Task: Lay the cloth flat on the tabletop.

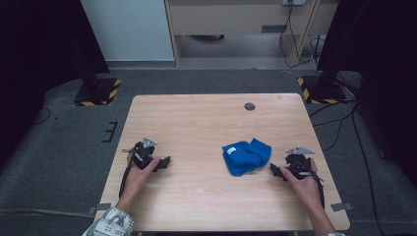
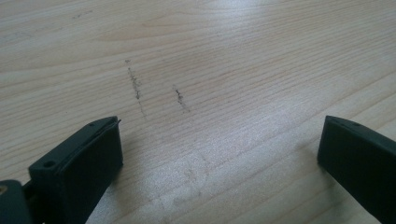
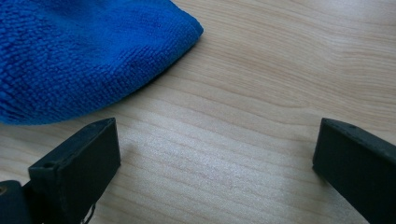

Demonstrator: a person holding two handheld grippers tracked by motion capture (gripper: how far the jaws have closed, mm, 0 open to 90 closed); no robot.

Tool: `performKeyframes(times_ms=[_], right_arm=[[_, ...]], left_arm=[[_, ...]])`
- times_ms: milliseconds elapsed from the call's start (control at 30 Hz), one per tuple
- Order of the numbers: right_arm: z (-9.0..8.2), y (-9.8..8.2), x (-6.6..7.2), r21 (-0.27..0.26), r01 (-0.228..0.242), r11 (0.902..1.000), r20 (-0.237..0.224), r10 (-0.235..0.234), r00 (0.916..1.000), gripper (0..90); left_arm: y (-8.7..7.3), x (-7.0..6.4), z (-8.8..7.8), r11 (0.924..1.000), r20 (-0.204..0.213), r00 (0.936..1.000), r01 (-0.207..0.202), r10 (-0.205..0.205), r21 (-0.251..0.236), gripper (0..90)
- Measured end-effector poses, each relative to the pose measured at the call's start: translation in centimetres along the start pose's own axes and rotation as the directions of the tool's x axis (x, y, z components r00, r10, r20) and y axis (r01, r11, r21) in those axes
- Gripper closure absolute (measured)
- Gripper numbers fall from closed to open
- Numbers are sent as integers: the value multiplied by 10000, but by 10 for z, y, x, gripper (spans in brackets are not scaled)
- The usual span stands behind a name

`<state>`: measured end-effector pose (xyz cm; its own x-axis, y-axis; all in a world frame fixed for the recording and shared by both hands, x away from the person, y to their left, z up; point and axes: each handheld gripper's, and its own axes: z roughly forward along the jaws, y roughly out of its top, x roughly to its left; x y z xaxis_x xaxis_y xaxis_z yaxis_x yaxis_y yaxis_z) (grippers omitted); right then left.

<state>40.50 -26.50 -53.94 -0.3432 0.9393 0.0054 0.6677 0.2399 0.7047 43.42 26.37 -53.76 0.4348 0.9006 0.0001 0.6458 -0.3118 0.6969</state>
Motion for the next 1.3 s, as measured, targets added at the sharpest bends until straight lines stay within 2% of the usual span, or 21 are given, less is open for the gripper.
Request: performKeyframes(times_ms=[100, 267, 533, 800, 1000, 1067, 1300], right_arm=[[-1, 1, -1, -83, -62, 9999, -76, 61, 10000, 71], [-5, 3, 3, -223, 60, 9997, -260, -66, 9996, 102], [-17, 5, 14, -666, 508, 9965, -793, -560, 9953, 208], [-28, 17, 31, -1567, 927, 9833, -1185, -1119, 9866, 249], [-31, 23, 43, -1998, 1269, 9716, -1414, -1568, 9775, 258], [-31, 24, 45, -2119, 1406, 9671, -1487, -1741, 9734, 277], [-34, 27, 45, -2457, 1492, 9578, -1448, -1884, 9714, 324]], left_arm=[[0, 0, 0, 10000, -7, 10000, -7, 7, 0, 0], [0, -1, 0, 10000, -9, 10000, -36, 36, -10, 0], [-1, -1, -1, 10000, -17, 10000, -40, 40, -14, 0], [-3, -1, -3, 9999, 41, 9999, -123, 123, -1, 0], [-6, 0, -6, 10000, 6, 10000, -67, 67, -21, 0], [-6, 0, -6, 10000, 10, 10000, -66, 66, -23, 0], [-6, 0, -6, 10000, 10, 10000, -74, 74, -22, 0]])
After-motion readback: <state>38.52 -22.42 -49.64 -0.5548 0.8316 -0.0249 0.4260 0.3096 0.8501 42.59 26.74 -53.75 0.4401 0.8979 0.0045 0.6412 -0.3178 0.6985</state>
